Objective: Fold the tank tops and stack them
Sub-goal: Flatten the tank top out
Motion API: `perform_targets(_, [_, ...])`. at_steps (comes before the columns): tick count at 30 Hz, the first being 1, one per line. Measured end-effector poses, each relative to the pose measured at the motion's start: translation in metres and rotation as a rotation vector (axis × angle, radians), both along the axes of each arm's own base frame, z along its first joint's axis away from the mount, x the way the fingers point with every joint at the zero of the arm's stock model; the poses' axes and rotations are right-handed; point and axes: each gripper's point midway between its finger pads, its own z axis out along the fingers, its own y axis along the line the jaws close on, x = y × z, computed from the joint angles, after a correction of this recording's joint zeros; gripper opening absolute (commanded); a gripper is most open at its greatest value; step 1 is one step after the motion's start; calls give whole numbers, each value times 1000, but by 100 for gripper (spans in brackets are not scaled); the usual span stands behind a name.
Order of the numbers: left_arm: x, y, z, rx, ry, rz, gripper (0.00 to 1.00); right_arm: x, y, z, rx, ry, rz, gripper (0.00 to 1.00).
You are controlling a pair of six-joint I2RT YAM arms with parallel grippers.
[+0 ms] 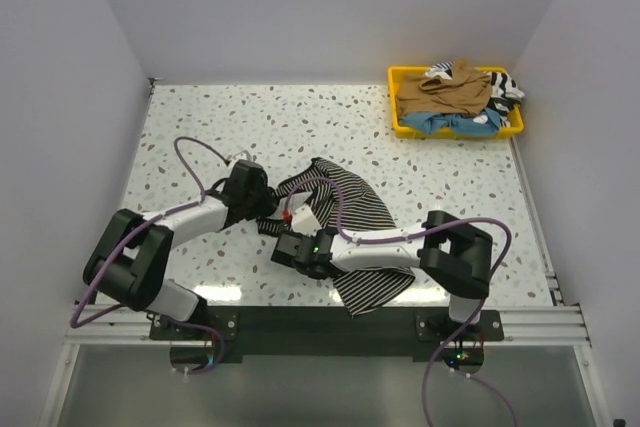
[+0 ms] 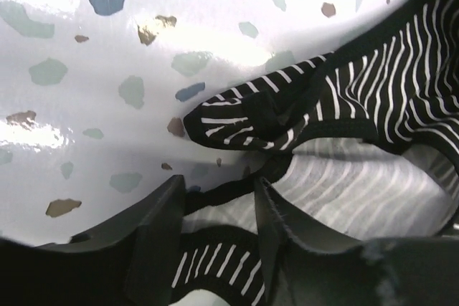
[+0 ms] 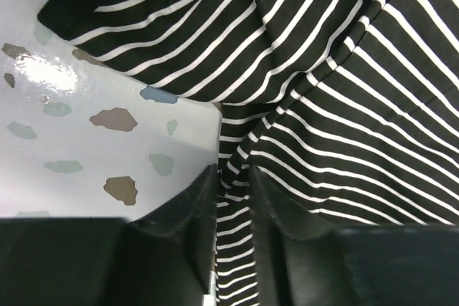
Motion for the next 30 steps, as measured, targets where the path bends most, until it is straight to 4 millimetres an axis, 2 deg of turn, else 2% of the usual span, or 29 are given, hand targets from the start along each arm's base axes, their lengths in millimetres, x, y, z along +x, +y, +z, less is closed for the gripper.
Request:
perform_targets(2, [5,1,-3,9,5,14,42,0,-1,-1,-8,-1,1,16])
perform_targets(4, [12,3,-3,14,2,32,37,1,-3,-2,-17,-3,1,11])
perform_targets(6, [19,5,-1,19,-6,51,27,3,-4,0,-23,-12,-3,6])
perform_targets(9, [31,10,3,23,-21,83,17,5,-9,5,-32,-24,-10,2])
perform_targets(11, [45,15,7,30,-34,109,16,7,-12,16,-25,-37,-14,1])
perform_targets(14, [76,22,20,41,-73,155,10,13,-13,40,20,-63,-21,2])
perform_targets(17, [121,25,39,54,-124,187,6,28,-19,67,86,-91,-52,0])
perform_targets(19, [152,21,51,61,-158,187,6,45,-31,81,114,-112,-104,0])
perform_targets(21, [180,15,61,66,-192,172,6,71,-57,91,132,-136,-195,0])
perform_targets(23, [202,8,70,77,-208,145,9,95,-93,90,131,-146,-307,0])
perform_targets(25, [221,-1,85,77,-231,110,32,110,-137,82,103,-148,-423,0])
perform_targets(26, [224,-6,91,74,-240,90,42,112,-156,76,82,-142,-468,0])
perform_targets(27, [225,-9,98,73,-250,71,53,110,-170,69,61,-131,-497,0])
perform_targets(29, [213,-19,109,64,-257,39,63,102,-185,56,23,-103,-516,0])
perform_targets(30, [200,-24,112,61,-259,22,66,97,-188,49,8,-89,-516,0])
